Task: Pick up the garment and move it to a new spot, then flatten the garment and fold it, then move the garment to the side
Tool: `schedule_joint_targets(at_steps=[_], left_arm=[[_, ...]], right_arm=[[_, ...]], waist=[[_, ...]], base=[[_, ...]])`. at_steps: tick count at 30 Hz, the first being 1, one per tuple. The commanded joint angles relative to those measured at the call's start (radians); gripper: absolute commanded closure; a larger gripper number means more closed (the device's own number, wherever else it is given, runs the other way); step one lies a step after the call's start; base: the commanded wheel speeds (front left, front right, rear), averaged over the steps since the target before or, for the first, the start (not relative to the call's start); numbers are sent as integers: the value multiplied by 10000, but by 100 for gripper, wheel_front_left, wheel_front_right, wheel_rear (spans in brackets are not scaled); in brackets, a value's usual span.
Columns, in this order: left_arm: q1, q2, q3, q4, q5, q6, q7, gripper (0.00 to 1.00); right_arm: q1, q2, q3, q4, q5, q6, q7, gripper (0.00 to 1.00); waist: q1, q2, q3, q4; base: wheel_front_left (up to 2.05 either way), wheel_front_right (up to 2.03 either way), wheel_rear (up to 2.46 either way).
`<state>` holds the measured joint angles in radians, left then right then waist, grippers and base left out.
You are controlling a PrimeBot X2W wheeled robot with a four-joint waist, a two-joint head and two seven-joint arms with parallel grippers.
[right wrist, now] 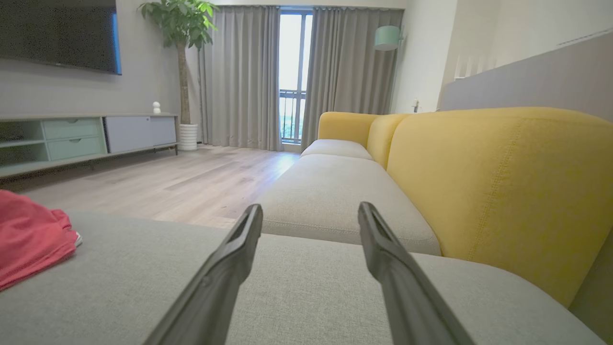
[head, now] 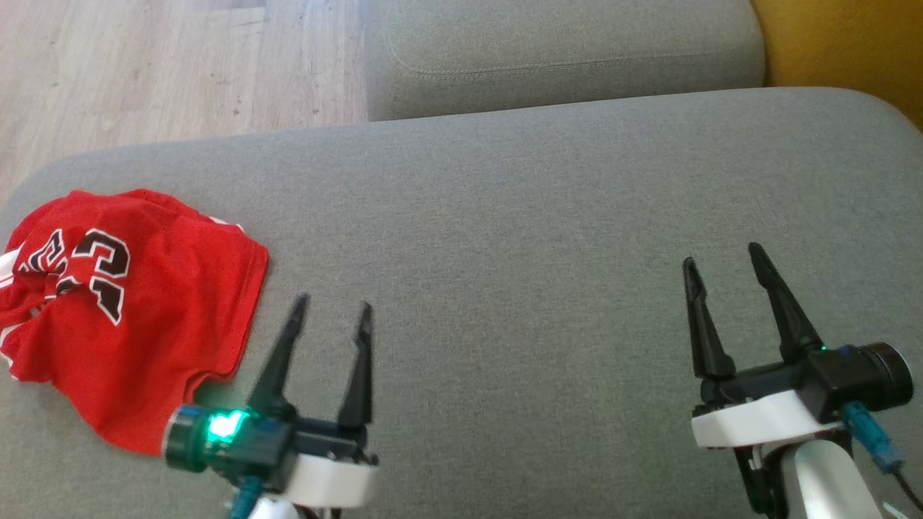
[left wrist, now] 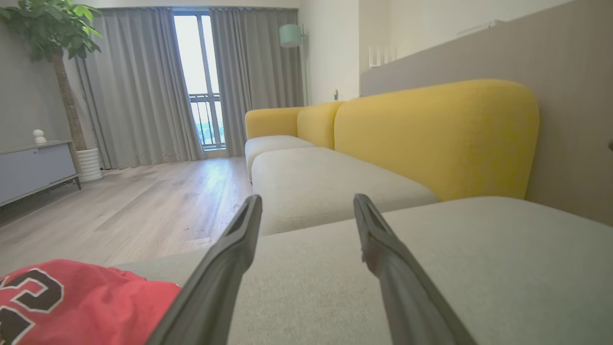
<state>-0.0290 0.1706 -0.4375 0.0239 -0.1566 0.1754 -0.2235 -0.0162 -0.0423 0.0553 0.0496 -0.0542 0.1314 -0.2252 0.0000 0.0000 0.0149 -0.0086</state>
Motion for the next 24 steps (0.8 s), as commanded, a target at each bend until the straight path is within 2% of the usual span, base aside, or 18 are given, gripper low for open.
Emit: schedule_joint_targets(at_steps=[1,4,7,10,13,19,24], left_arm=[[-325,-140,644,-535,-53,-77,-206,0],[-103,-498,1299,-742,-289,-476,-296,0],[115,-790,1869,-765,-255,-1062,-383,0],[316,-993,2277,-515,-293,-1644,-383,0],[442,-1108,2482,-141,-217,-2027,-383,0],[450,-1186,2664,249,-118,-2262,-383,0],[387,-1199,2652,216,-307,-2221,-383,0]], right_arm=[[-416,-76,197,-380,164,-7,-190,0],[-364,-78,202,-333,597,-7,-279,0],[-246,-79,213,-138,1282,-7,-366,0],[-180,-79,257,243,2360,-7,-366,0],[-169,-79,447,538,3182,-7,-366,0],[-219,-79,620,770,3433,-7,-366,0],[-269,-79,656,804,3469,-7,-366,0]], waist=[[0,0,-4,14],[0,0,-27,32],[0,0,-60,59],[0,0,-90,64],[0,0,-106,50],[0,0,-97,21],[0,0,-72,36]], base=[[0,0,0],[0,0,0],[0,0,0],[0,0,0],[0,0,0],[0,0,0],[0,0,0]])
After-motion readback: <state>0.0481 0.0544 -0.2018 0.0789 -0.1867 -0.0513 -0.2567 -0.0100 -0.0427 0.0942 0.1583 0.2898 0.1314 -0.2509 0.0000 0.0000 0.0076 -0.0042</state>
